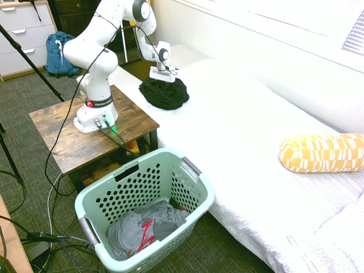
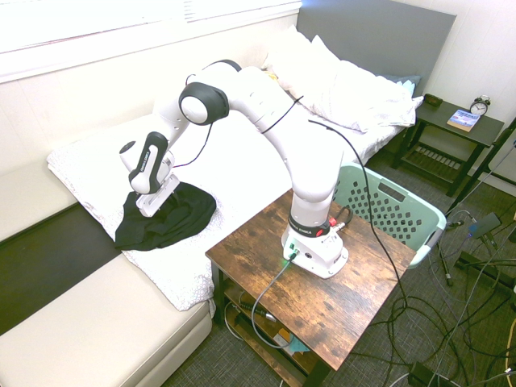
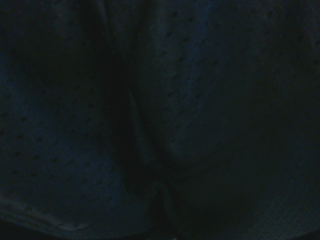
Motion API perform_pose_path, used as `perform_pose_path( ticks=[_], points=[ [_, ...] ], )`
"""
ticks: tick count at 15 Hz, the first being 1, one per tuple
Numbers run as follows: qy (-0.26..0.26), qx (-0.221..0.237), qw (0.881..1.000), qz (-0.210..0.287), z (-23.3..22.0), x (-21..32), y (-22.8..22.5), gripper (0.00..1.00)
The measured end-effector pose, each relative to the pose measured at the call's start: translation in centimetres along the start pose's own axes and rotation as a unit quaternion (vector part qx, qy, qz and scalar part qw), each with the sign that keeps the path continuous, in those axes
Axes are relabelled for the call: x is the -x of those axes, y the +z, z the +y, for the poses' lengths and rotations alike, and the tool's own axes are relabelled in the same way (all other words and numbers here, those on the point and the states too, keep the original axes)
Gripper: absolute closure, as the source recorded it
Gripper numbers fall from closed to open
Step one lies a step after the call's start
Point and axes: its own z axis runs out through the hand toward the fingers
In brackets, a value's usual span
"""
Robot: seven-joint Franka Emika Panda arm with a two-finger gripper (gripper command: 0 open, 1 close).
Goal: Put my clothes in the laundry bag
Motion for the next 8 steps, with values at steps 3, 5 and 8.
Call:
perform_pose_path(
  ticks=[3,5,8],
  points=[
    [0.007,-0.015,1.0,-0.016,0.6,-0.1,-0.7,1.0],
    [0.012,-0.02,1.0,-0.021,1.1,-0.2,-1.2,1.0],
    [0.02,-0.032,0.999,-0.036,1.8,-0.2,-2.7,1.0]
  ],
)
